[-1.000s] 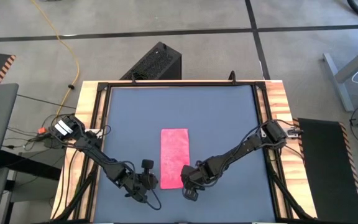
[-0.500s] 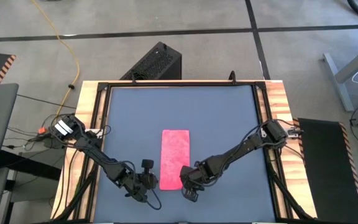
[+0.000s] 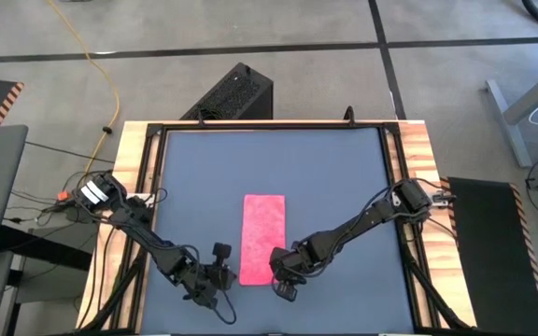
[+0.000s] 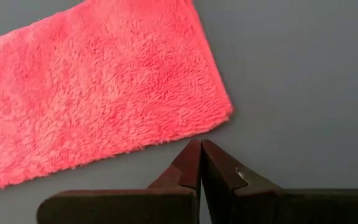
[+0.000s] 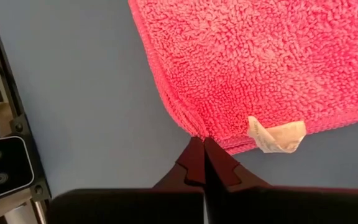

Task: Roll towel
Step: Roll the pink towel

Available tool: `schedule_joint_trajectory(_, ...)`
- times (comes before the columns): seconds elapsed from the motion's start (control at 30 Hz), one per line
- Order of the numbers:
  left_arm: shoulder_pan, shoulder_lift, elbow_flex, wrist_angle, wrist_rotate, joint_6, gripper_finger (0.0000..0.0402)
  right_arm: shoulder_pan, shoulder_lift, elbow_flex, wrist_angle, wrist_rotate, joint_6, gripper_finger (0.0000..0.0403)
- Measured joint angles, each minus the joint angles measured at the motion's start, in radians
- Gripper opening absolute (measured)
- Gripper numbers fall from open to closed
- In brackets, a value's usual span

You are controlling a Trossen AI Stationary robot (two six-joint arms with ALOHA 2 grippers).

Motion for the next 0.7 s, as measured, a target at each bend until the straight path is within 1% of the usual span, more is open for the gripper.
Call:
schedule_joint_trajectory(0.07, 0.0, 0.0, 0.0, -0.005, 0.007, -0.021, 0.0006, 0.0, 0.0, 0.0, -0.001, 0.0, 0.0, 0.0014)
schedule_joint_trajectory(0.13, 0.004, 0.0, 0.0, -0.013, 0.034, -0.044, 0.0018, -0.003, 0.0, 0.0, -0.004, 0.0, -0.001, 0.0015)
schedule_joint_trajectory(0.23, 0.01, -0.001, -0.003, -0.02, 0.061, -0.072, 0.0048, -0.009, 0.0, 0.0, -0.005, 0.001, -0.004, 0.0015)
schedule_joint_trajectory(0.37, 0.008, -0.001, -0.003, -0.021, 0.048, -0.064, 0.0097, -0.018, 0.0, 0.0, -0.005, 0.001, -0.009, 0.0016)
schedule_joint_trajectory(0.47, 0.006, -0.001, 0.009, -0.025, 0.022, -0.002, 0.0127, -0.02, 0.0, 0.0, -0.005, 0.006, -0.009, 0.0016)
schedule_joint_trajectory(0.53, 0.003, -0.001, 0.027, -0.018, 0.0, 0.062, 0.0141, -0.02, 0.0, 0.0, -0.005, 0.014, -0.006, 0.0017)
schedule_joint_trajectory(0.6, 0.003, -0.001, 0.041, -0.019, -0.013, 0.131, 0.0147, -0.02, 0.0, 0.0, -0.005, 0.021, -0.004, 0.0017)
schedule_joint_trajectory(0.7, 0.003, -0.001, 0.053, -0.018, -0.012, 0.187, 0.0148, -0.02, 0.0, 0.0, -0.004, 0.027, 0.004, 0.0017)
